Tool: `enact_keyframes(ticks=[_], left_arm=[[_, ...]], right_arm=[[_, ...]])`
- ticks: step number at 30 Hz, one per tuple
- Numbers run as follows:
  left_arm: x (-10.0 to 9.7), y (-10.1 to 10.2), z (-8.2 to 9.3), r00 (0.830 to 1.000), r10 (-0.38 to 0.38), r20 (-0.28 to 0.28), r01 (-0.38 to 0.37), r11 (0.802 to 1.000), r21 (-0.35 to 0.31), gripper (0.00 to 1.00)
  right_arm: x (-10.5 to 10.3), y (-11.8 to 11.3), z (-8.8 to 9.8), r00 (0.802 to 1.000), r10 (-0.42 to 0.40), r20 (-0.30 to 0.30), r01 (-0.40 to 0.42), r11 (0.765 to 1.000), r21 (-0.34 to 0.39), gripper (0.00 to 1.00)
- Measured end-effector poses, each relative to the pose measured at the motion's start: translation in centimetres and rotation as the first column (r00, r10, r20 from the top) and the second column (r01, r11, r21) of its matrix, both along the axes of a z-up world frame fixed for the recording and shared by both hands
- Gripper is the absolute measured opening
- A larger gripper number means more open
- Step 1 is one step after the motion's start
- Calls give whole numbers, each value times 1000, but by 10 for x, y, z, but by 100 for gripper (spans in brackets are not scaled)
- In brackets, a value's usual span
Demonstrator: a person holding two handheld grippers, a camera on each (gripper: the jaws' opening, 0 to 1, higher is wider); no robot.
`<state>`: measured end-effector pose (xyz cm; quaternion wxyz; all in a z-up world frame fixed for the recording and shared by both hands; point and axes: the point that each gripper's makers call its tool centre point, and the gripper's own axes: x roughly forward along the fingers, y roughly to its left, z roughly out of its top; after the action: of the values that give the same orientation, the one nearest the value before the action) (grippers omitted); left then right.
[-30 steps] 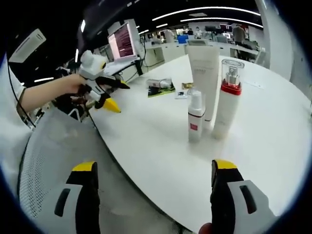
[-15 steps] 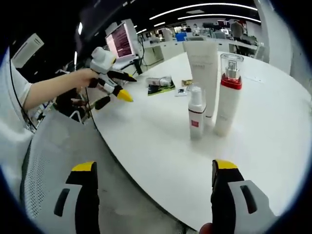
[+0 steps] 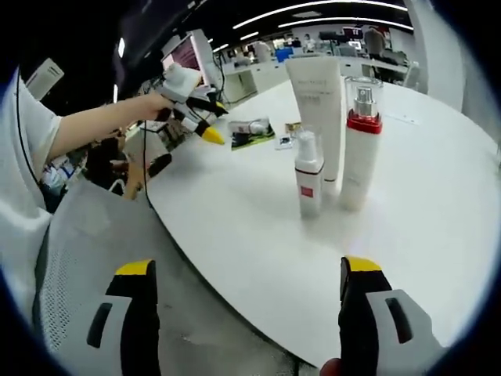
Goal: Arrange the skincare products in the storage area until every visible bottle or jar stands upright without overlapping.
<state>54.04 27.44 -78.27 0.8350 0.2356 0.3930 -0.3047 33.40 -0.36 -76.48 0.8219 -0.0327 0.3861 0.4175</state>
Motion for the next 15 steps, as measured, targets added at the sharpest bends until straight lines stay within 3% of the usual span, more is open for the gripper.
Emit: enact_keyframes(ticks=[7, 9, 15], left_arm=[[24, 10, -5, 1000, -12, -8, 12, 1000, 26, 79], [34, 21, -9, 1000, -18, -23, 19, 999, 41, 77], [43, 19, -21, 996, -55, -74, 61, 995, 78, 72]], right_arm=[[-1, -1, -3, 1000, 0, -12, 0, 1000, -7, 96], [-2, -1, -3, 1000, 3, -14, -3, 1000, -11, 96], [-3, -1, -4, 1000, 2, -21, -2, 1000, -18, 96]])
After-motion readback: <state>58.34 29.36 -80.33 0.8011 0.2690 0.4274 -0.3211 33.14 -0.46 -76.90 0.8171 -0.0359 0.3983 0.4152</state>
